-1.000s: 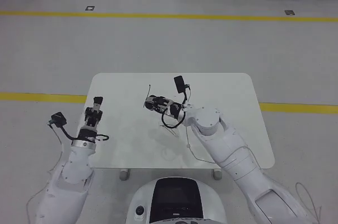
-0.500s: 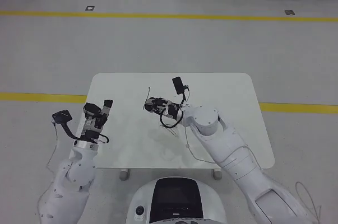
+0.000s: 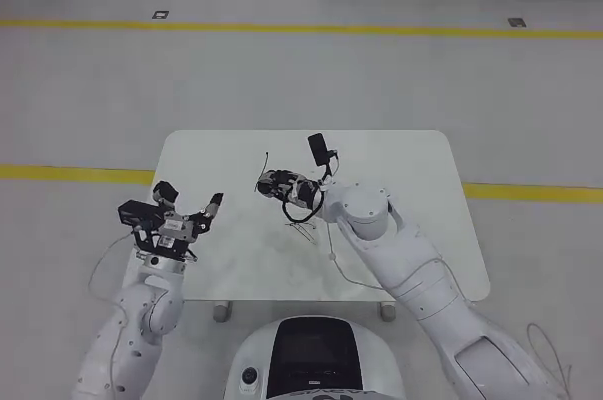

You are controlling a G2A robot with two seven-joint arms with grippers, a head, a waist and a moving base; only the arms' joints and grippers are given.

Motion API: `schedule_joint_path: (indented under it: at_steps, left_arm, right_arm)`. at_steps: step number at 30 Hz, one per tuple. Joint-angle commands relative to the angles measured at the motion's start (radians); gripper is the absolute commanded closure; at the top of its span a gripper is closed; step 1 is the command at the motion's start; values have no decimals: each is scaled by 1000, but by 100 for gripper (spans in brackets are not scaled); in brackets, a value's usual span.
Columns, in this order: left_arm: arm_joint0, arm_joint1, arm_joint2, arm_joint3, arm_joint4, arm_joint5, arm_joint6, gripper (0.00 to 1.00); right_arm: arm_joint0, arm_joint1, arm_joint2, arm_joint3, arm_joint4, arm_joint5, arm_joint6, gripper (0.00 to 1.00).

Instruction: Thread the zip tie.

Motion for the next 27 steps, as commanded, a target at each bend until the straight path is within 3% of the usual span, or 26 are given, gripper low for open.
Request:
schedule_joint_path:
  at_steps: [1, 3, 6, 9, 12, 21, 23, 25, 26, 27]
  left_arm:
    - [1, 3, 13, 1, 218, 47, 29, 0]
    - [0, 4, 19, 5, 281, 64, 38, 0]
    - [-7, 10, 25, 19, 420, 121, 49, 0]
    - [-25, 44, 60, 48, 420, 170, 71, 0]
    - [-54, 99, 126, 94, 420, 259, 99, 0]
    - [-61, 102, 127, 100, 420, 266, 101, 0]
    - [-78, 121, 149, 120, 420, 288, 129, 0]
    - [-102, 158, 194, 146, 420, 316, 174, 0]
    - [-116, 177, 214, 162, 420, 348, 191, 0]
    - [-138, 207, 256, 193, 420, 401, 220, 0]
  right_arm:
    - [-9, 0, -4, -8, -6, 1, -7, 100]
    - [-11, 1, -4, -9, -11, 1, -11, 100]
    - [-11, 1, -8, -5, -12, 1, -19, 100]
    - [-7, 0, -18, 5, -7, 1, -30, 100]
    - [-9, -5, -16, 7, 36, 1, -65, 100]
    - [-11, -5, -13, 2, 39, -1, -78, 100]
    - [-19, -5, -15, -5, 30, -3, -91, 100]
    - [-18, -6, -22, -9, 12, 1, -108, 100]
    - [-17, -6, -26, -6, 11, 1, -110, 100]
    - [-12, -8, -30, -1, 13, 1, -112, 100]
